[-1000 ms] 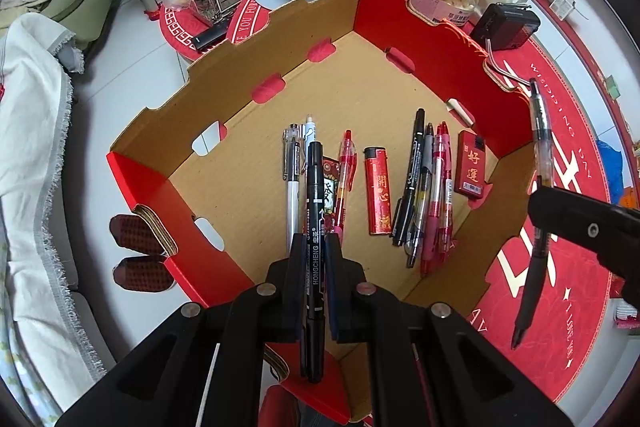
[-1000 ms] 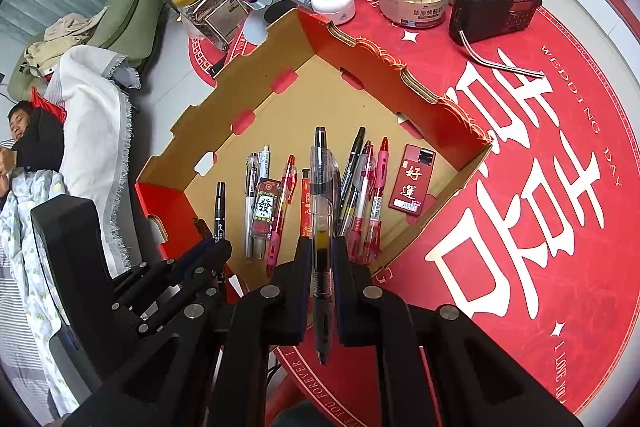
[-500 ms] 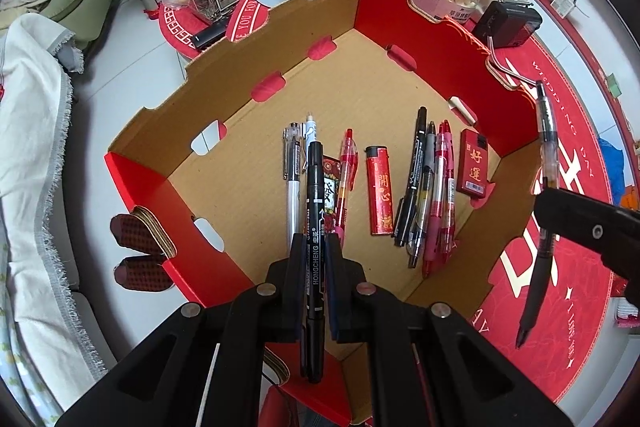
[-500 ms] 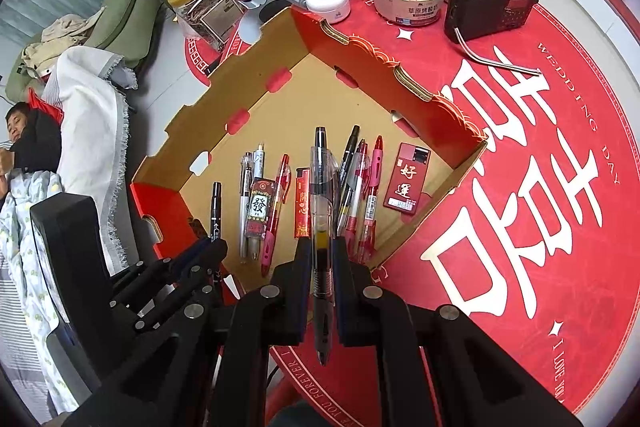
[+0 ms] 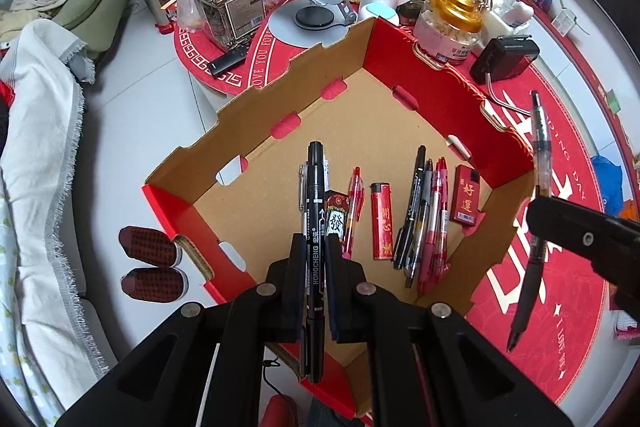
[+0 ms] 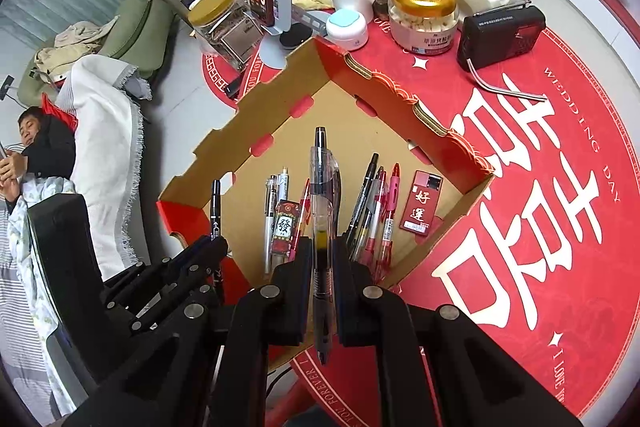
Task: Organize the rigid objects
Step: 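Hold the black marker in the left tool while the right tool holds the clear pen over the box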
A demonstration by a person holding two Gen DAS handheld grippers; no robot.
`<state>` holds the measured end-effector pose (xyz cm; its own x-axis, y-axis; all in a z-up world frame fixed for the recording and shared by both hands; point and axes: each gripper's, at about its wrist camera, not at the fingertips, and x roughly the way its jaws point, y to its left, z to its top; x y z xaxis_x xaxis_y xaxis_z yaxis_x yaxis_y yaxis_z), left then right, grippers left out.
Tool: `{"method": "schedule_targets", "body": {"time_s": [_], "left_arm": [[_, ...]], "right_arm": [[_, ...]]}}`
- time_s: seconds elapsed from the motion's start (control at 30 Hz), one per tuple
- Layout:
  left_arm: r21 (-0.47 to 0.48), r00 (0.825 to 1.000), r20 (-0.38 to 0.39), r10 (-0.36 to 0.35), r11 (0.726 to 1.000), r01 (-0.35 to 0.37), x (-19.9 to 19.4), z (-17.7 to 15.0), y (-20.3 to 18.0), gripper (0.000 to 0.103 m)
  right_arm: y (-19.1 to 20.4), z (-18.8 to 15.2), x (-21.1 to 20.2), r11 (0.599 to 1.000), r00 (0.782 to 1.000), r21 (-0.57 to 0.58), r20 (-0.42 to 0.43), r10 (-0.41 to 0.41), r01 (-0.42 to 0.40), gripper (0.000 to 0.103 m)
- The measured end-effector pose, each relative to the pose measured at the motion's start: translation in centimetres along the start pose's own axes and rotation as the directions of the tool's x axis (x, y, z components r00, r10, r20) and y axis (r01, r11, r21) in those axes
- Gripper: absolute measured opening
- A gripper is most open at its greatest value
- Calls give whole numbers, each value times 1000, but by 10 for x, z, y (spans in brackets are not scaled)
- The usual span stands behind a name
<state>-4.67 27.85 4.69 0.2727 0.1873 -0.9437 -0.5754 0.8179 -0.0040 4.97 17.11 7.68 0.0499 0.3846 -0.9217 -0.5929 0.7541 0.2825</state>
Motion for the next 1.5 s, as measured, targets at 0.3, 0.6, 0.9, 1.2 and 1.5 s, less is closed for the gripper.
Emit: {"method": "schedule_targets", "body": {"time_s": [0.3,0.6,0.9,1.2,1.5], "left_arm": [[17,1000,17,13,1000,-13,-32,-3,-1,9],[31,998,62,14,999,-16,-63,1,-4,9],[32,998,64,9,999,-11,-73,3,-8,9],[18,997,82,13,1000,-15,-81,9,-7,9],[12,996,87,22,1000,-23,-79,14,-1,9]], "right_arm": [[0,-7,-35,1000,999,15,26,-19,19,11],[6,-9,-63,1000,998,8,55,-23,22,11],[12,-4,-78,1000,997,-4,75,-21,22,11],[17,0,-80,998,997,-37,64,-45,48,11],[25,7,-72,993,996,-95,66,-64,70,11]]}}
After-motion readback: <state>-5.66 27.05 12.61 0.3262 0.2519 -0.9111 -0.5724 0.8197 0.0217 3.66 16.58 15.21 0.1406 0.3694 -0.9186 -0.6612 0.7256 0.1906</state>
